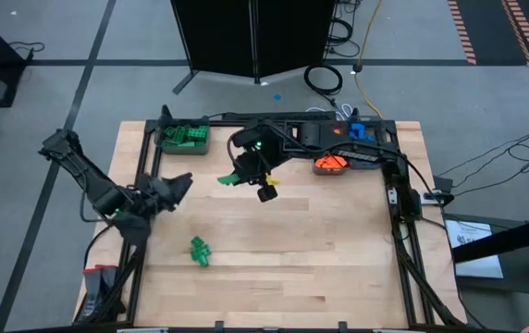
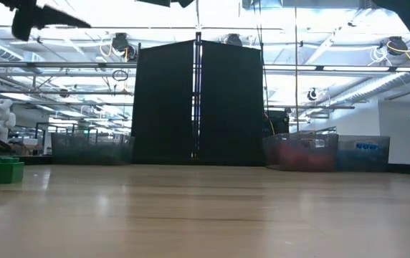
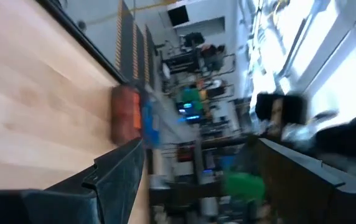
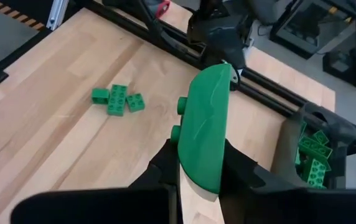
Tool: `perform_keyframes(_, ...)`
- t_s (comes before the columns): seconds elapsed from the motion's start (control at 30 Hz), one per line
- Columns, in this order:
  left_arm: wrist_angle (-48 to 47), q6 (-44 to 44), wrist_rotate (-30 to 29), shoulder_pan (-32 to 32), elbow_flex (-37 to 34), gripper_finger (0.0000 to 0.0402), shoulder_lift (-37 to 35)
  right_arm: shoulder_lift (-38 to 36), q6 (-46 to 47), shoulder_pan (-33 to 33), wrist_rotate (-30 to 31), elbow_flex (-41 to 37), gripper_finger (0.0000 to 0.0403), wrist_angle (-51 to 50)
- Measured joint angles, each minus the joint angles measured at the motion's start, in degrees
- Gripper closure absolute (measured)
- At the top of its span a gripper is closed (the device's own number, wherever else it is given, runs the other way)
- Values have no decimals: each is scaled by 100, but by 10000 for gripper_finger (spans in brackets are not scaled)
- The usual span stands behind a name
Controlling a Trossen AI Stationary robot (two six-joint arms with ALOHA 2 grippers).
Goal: Sort blocks
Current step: Put the green game piece into the left black bin
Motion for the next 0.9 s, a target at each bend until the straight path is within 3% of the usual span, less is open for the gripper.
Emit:
perform_keyframes(0.17,722,34,152,135,0,96,-256,0,-299,132,18,0,357,220)
perform_keyframes(0.3,1201,215,756,275,0,96,-294,0,-445,225,25,0,357,384)
perform_keyframes(0.43,2198,1283,1446,524,0,96,-250,0,-447,242,39,0,357,555)
perform_keyframes(0.63,3310,3195,2020,918,0,96,-254,0,-434,242,42,2,357,723)
perform_keyframes(0.9,3521,3637,2762,1281,0,96,-206,0,-429,242,39,2,357,802)
